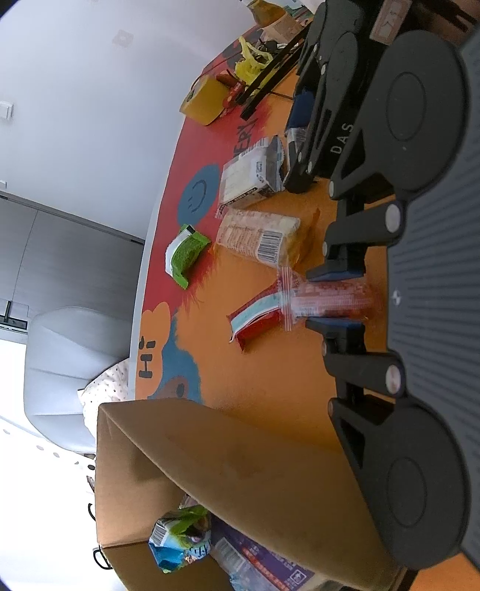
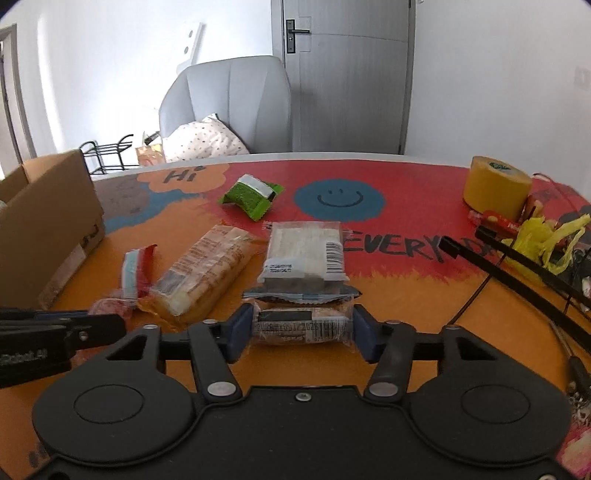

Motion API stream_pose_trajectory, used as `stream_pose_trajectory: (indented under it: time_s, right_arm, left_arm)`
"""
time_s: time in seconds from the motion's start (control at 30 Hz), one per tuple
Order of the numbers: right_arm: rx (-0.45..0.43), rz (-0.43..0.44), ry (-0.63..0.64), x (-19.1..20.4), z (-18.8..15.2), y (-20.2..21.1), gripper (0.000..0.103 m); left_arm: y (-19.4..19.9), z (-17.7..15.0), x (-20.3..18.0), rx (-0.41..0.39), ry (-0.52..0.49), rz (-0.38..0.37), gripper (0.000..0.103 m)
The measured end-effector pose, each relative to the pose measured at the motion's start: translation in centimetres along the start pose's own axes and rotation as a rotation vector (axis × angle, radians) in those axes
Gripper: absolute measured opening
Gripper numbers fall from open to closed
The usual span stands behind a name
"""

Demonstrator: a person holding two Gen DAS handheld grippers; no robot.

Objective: Organize snacks
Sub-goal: 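Lift both held packets and carry them over the cardboard box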

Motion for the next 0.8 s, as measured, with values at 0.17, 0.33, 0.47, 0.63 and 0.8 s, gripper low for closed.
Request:
stream_pose_trajectory:
  time_s: [0.17,0.33,0.47,0.63,0.8]
  right_arm:
    - [-0.008,0.021,-0.021,-0.4,0.0,1.5,0.053]
    - [-0.028,0.035,-0.028,-0.3,0.0,3.1,0.053]
    - [-0.041,0.052,-0.033,-0.1,-0.1,4.2,0.053]
    - [-0.052,0.08,-0.04,0.2,-0.1,5.5,0.053]
    - [-0.077,0.104,-0.042,0.8,0.2,6.9,0.053]
  left_arm:
    - [0.7,-0.1,-0.2,-0.014,-0.001,-0.002,0.018]
    - [2.1,0.0,-0.5,-0.04,-0.007,-0.006,0.017]
    - [3.2,0.0,-0.6,-0.06,-0.005,-0.006,0.015]
    - [4.4,0.0,-0.5,-0.077,0.0,-0.011,0.014]
    - [5.8,0.2,-0.5,-0.103,-0.008,-0.011,0.014]
Point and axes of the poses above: each gripper's, at about its wrist camera, not at the fingertips, and y roughly against the way its jaws point, x to its left, z to its top, the point moved 3 cm from there along -y, roughly the way its jaws point, and after that the axes turned 12 degrees about -y, right-handed, at the moved point
